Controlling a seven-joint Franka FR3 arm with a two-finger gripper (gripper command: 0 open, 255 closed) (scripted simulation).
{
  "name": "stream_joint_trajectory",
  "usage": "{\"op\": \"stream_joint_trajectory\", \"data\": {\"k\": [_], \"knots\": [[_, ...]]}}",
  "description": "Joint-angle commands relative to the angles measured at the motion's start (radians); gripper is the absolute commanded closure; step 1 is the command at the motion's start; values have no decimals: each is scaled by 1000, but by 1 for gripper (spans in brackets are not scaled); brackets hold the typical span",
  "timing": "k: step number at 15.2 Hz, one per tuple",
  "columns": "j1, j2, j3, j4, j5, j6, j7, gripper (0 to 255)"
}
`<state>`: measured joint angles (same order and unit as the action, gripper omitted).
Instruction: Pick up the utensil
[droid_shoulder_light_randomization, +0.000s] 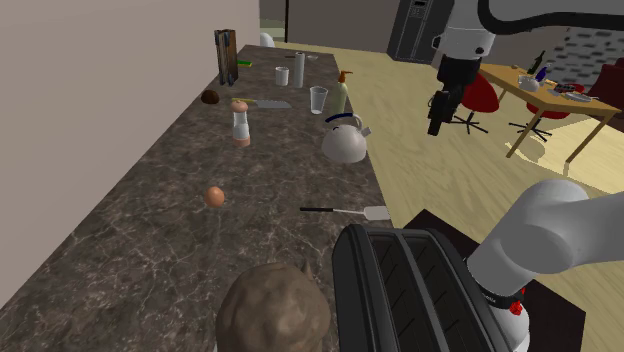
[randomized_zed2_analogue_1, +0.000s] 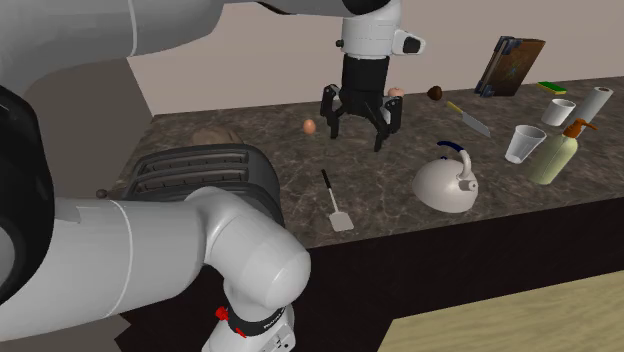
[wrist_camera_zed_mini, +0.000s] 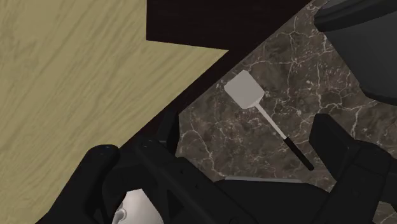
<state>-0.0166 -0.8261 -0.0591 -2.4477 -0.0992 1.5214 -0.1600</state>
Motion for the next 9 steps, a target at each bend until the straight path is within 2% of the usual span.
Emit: {"op": "stream_joint_trajectory", "data": {"k": [1,9], "knots": [[0,0,0,0,0,0,0,0],[89,96,-35,-186,2,333,-145,0]]}}
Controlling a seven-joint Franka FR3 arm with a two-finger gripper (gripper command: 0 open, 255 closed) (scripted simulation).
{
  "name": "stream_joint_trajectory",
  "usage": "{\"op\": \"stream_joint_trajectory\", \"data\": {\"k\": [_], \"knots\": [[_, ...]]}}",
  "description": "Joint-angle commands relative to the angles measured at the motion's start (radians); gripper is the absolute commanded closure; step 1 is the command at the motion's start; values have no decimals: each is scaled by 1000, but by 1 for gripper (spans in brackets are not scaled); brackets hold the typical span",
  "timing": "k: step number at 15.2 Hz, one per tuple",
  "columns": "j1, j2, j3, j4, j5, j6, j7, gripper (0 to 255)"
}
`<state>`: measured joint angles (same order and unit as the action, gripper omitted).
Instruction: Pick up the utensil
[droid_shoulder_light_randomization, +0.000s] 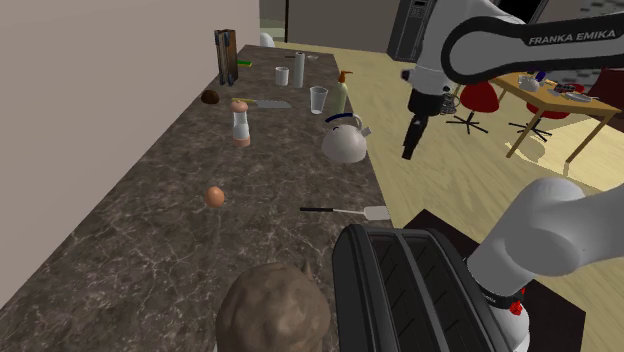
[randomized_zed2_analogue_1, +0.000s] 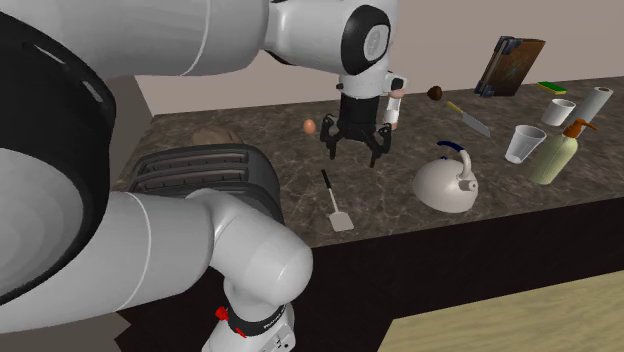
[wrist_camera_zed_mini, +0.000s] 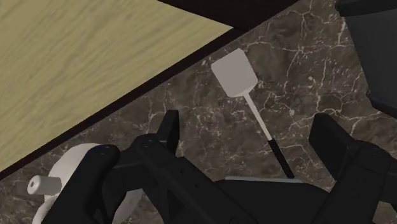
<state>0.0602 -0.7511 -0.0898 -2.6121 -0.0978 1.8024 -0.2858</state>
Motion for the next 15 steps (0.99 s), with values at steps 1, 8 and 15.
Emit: {"op": "stream_joint_trajectory", "data": {"k": [1,8,15], "knots": [[24,41,-8,-39,2,96,-38,0],[114,228,-35,-125,21,413,-173,0],[224,488,-56,-140,87,729,-337,0]]}}
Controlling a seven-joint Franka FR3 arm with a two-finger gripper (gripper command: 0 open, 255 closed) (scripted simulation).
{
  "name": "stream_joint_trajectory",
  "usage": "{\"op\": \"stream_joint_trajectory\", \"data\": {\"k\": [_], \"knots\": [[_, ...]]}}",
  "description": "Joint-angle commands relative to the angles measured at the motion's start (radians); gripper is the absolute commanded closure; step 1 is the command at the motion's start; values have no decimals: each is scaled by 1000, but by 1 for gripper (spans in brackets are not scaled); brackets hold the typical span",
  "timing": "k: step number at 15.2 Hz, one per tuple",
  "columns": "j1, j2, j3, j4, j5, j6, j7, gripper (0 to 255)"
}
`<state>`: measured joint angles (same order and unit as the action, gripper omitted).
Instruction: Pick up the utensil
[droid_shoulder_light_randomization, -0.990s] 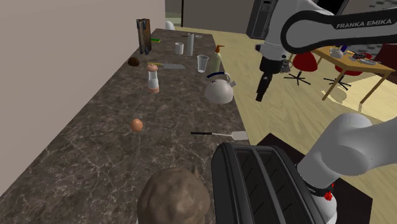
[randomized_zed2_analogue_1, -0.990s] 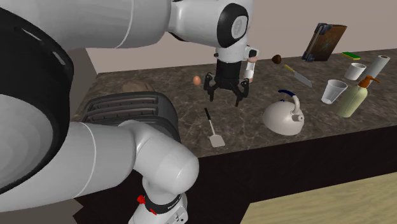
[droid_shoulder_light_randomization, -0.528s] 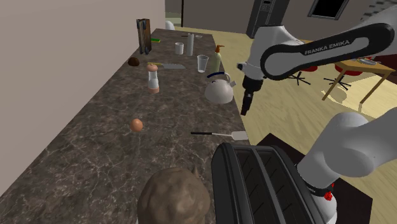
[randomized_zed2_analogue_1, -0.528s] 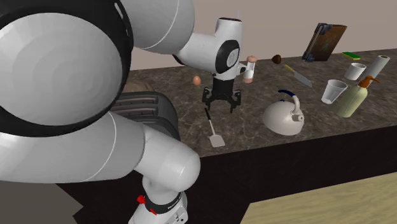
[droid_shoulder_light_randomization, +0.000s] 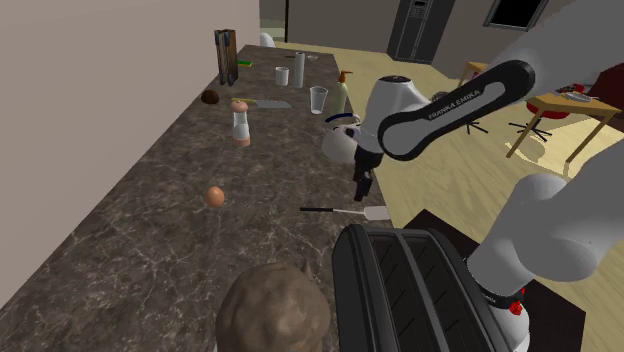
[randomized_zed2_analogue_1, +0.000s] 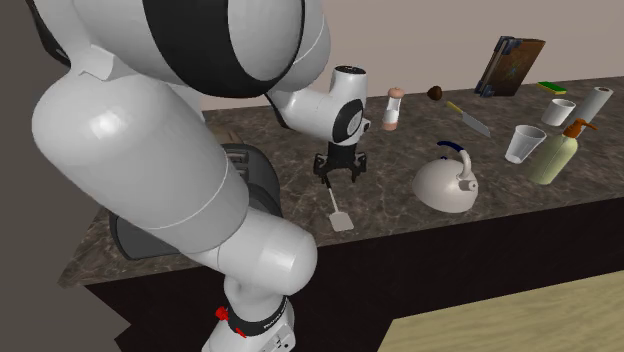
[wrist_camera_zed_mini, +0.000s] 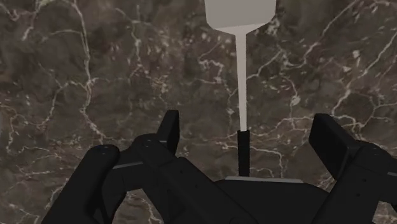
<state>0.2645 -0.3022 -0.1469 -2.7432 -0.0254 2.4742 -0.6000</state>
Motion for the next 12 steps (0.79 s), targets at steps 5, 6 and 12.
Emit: {"op": "stream_joint_trajectory", "data": {"k": [5,6,12], "knots": [[63,161,-5,-3,68,185,-99,0],[65,177,-6,-5,75,202,-104,0],[76,254,-9,-9,114,281,-134,0]]}}
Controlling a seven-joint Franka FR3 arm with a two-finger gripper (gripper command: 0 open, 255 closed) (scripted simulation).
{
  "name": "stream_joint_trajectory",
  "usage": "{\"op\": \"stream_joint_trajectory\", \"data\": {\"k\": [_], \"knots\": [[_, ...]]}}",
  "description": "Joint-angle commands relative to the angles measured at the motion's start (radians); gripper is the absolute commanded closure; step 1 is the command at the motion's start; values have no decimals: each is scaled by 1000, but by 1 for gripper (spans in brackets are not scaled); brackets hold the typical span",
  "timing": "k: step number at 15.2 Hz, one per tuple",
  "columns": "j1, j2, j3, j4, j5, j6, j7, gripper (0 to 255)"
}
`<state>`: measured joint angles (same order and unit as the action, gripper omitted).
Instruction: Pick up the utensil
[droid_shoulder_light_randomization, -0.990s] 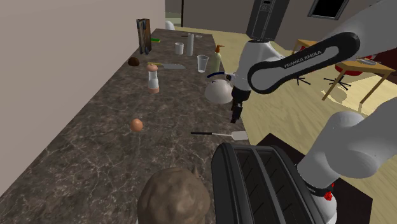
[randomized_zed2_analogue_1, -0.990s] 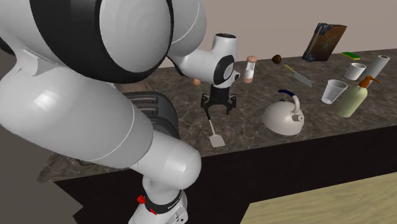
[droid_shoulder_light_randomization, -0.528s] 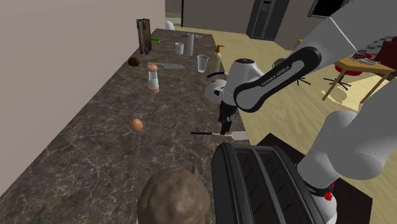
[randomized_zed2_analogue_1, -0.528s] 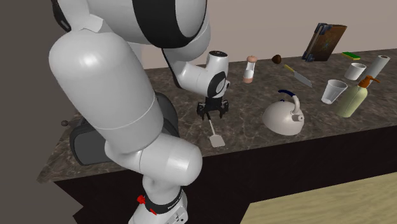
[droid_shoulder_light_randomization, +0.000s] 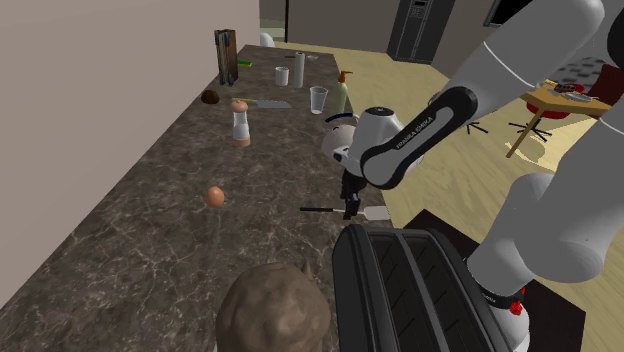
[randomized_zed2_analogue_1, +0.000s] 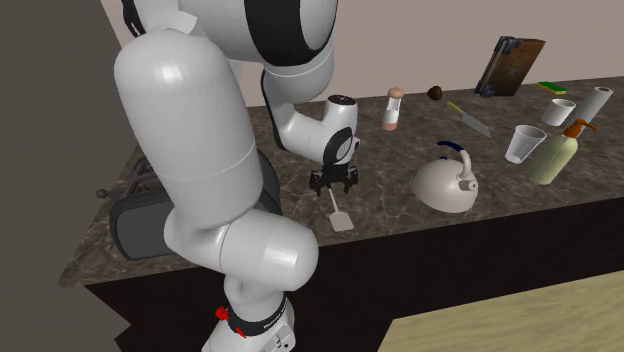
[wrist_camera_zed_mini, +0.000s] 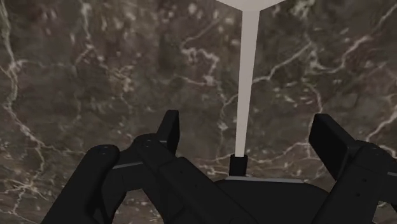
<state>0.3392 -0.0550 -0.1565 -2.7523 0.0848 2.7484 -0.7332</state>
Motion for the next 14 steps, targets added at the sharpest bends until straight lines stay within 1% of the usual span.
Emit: {"op": "stream_joint_trajectory", "data": {"k": [1,10,14], "knots": [[1,9,0,1,5,8,-4,255],[2,7,1,0,4,7,-1,255],[-7,-61,2,3,-32,-62,26,255]]}}
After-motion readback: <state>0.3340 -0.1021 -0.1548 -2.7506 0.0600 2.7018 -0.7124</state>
